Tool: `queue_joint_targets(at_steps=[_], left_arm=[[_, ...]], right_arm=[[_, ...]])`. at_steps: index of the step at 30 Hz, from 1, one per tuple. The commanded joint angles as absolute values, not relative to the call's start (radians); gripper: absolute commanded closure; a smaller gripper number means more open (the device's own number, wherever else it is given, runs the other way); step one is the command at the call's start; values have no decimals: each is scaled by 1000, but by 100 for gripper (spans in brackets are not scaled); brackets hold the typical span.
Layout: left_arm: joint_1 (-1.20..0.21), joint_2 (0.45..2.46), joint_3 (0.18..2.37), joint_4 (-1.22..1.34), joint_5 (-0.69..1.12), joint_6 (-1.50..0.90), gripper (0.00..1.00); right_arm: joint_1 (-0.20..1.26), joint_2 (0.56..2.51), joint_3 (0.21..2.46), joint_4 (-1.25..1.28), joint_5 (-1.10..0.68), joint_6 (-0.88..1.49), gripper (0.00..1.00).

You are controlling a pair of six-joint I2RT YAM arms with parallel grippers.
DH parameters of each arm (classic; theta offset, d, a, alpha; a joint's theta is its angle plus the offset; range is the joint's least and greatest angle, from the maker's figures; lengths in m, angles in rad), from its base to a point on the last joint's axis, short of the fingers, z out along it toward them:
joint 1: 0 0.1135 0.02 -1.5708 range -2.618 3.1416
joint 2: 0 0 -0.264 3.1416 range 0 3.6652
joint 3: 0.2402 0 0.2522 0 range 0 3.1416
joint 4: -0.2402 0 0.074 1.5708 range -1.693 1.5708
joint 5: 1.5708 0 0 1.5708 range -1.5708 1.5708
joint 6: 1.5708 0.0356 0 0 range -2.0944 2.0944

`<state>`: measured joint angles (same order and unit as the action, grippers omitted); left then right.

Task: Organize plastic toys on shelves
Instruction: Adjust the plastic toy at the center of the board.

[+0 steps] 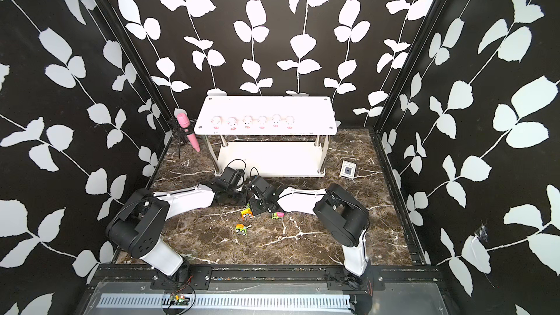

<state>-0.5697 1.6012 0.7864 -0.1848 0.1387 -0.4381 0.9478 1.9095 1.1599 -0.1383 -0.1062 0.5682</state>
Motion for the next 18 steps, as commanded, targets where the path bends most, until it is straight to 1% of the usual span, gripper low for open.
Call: queue_joint_targets(at_steps=[1, 4, 6, 9, 13, 18], left_arm=[[-572, 1557, 763, -227, 139, -446, 76], [-570, 1539, 762, -247, 127, -444, 75], [-570, 1520, 766, -273, 106, -438, 73], [-571, 1471, 764, -330, 60, -422, 67], [-571, 1390, 752, -363, 38, -402, 60], [-594, 1335, 752, -335, 48, -369, 47]], right_arm=[[939, 1927, 1213, -141, -83, 555, 91], [932, 1936, 1222, -144, -84, 548, 90], [925, 1940, 1224, -144, -91, 546, 90], [916, 1911, 1187, -115, -101, 549, 88], [895, 1838, 1101, -35, -157, 566, 83], [872, 1726, 1001, 29, -182, 588, 76]])
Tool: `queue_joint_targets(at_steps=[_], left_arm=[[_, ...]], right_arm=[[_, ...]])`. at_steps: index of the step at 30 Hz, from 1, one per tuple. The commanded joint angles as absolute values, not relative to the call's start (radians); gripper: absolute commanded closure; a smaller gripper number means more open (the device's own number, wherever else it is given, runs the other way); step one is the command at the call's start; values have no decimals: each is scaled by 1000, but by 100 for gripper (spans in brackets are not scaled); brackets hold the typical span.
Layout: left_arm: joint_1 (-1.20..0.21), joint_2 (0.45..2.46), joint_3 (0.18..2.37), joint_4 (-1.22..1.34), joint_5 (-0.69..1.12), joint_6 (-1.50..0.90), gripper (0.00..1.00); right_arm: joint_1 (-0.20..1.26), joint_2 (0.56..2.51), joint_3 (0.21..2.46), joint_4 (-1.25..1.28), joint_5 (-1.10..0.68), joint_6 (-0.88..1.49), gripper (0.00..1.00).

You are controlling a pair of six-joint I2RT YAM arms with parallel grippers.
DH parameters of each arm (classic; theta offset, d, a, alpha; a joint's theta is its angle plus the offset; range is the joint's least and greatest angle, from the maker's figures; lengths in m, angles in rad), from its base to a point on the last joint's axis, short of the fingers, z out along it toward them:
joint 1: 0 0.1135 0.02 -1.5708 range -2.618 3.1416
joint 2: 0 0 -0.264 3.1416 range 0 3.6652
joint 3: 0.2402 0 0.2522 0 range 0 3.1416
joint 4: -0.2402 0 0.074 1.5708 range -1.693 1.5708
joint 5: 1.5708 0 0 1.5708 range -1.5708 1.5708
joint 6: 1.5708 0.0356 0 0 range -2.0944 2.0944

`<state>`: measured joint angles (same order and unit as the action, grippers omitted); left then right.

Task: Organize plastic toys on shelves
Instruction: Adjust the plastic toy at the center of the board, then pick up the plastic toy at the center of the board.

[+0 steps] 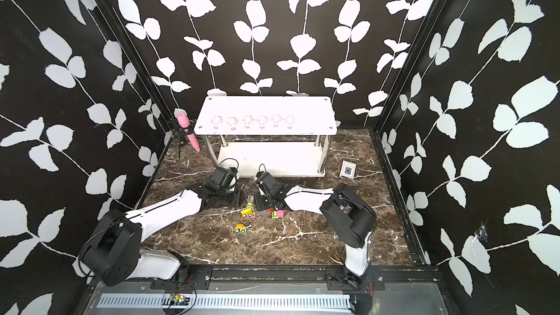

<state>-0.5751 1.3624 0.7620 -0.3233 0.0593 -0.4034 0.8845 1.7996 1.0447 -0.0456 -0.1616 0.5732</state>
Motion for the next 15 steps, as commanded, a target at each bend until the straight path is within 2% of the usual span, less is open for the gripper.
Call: queue_joint_targets(at_steps=[1, 7, 13, 15], left_arm=[[-606, 1337, 761, -329, 44, -356, 44], [-655, 1425, 852, -340, -1, -295, 35], [-678, 1523, 923, -354, -51, -268, 39], [-681, 1553, 939, -357, -59, -268, 43]], right_arm=[[868, 1703, 983, 29, -180, 589, 74], [830, 1554, 872, 28, -156, 616, 61], [809, 1444, 795, 0, -128, 619, 57], [804, 1421, 778, -6, -120, 620, 56]])
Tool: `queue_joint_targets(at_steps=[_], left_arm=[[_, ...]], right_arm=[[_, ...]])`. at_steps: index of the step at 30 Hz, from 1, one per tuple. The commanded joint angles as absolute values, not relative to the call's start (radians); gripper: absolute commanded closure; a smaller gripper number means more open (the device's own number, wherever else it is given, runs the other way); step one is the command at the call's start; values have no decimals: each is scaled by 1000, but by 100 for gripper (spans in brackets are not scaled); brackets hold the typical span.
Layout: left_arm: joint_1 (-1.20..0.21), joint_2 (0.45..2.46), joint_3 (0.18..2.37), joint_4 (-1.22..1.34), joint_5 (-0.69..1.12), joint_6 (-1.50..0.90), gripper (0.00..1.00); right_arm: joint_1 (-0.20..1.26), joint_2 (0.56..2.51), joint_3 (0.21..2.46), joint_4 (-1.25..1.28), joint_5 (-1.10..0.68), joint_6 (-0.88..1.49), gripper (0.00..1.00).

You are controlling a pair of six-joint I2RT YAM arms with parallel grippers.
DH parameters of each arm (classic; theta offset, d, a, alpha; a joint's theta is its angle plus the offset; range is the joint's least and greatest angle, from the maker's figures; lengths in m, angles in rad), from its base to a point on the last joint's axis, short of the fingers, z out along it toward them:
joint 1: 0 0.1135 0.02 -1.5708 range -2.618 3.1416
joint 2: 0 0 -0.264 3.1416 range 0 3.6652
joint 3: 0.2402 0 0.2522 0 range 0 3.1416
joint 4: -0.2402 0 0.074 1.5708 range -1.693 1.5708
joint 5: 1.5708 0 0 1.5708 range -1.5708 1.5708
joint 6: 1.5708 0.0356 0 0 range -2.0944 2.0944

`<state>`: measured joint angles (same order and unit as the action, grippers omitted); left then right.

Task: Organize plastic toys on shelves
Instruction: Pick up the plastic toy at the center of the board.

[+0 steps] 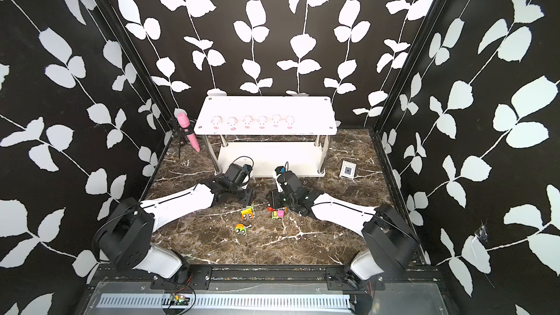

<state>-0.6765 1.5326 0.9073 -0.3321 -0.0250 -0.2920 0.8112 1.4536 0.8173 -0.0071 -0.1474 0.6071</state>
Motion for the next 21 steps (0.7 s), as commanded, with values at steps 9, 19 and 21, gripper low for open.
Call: queue_joint_targets(at_steps=[9, 19, 21], left_arm=[[-694, 1615, 956, -350, -52, -283, 52], [-695, 1660, 960, -346, -42, -286, 67], [-695, 1660, 958, -347, -46, -291, 69]], right_arm=[[797, 1405, 760, -8, -118, 627, 55], [796, 1417, 766, -1, -142, 629, 55], [797, 1418, 767, 0, -143, 630, 55]])
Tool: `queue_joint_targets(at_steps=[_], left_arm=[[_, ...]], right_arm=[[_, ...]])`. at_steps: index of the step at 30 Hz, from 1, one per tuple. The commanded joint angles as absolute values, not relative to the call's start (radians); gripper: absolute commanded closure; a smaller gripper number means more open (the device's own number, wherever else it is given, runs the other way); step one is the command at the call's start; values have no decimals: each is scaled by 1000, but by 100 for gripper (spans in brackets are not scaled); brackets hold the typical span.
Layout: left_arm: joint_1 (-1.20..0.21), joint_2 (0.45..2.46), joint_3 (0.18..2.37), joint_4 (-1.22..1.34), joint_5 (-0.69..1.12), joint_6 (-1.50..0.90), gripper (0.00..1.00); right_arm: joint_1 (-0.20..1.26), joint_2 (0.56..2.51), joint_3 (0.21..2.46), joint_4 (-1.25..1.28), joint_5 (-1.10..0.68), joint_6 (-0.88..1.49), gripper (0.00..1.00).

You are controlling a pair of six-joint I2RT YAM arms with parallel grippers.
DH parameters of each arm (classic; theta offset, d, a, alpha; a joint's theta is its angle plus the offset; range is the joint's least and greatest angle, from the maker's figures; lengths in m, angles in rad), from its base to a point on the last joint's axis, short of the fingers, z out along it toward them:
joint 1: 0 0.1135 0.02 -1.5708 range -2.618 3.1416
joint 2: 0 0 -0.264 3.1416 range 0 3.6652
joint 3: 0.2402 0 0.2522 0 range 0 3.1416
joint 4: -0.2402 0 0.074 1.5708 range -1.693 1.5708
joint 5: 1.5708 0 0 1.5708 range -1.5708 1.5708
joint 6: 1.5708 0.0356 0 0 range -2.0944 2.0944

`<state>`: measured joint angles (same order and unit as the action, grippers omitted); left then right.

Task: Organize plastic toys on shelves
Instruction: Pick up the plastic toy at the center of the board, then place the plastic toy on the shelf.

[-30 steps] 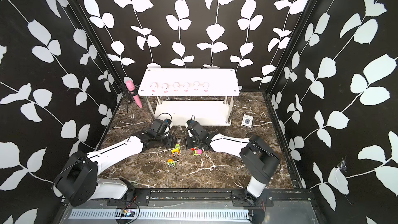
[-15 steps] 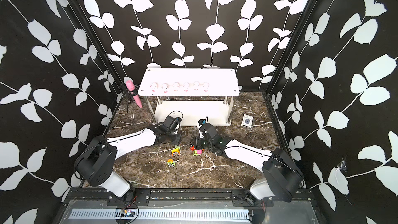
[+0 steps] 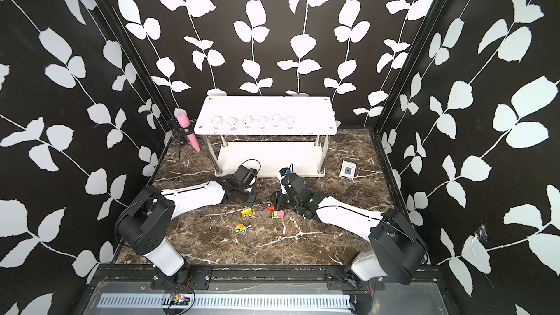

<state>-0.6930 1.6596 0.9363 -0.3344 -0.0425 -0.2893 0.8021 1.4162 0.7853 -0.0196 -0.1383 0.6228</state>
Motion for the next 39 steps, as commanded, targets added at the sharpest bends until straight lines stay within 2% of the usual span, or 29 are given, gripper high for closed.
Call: queue_joint_targets(at_steps=[1, 5, 8, 18, 39], left_arm=[[-695, 1658, 956, -350, -48, -295, 73], [-695, 1620, 944, -369, -68, -307, 84], [-695, 1559, 943, -398, -90, -306, 88], [-672, 1437, 1032, -498, -242, -282, 89], [-540, 1637, 1218, -430, -377, -289, 89]], right_arm=[[797, 1417, 766, 0, -143, 630, 55], [796, 1415, 762, -2, -145, 629, 55], [796, 1404, 755, -2, -143, 628, 55], [796, 1362, 724, 33, -137, 626, 55], [796, 1357, 707, 48, -151, 632, 55]])
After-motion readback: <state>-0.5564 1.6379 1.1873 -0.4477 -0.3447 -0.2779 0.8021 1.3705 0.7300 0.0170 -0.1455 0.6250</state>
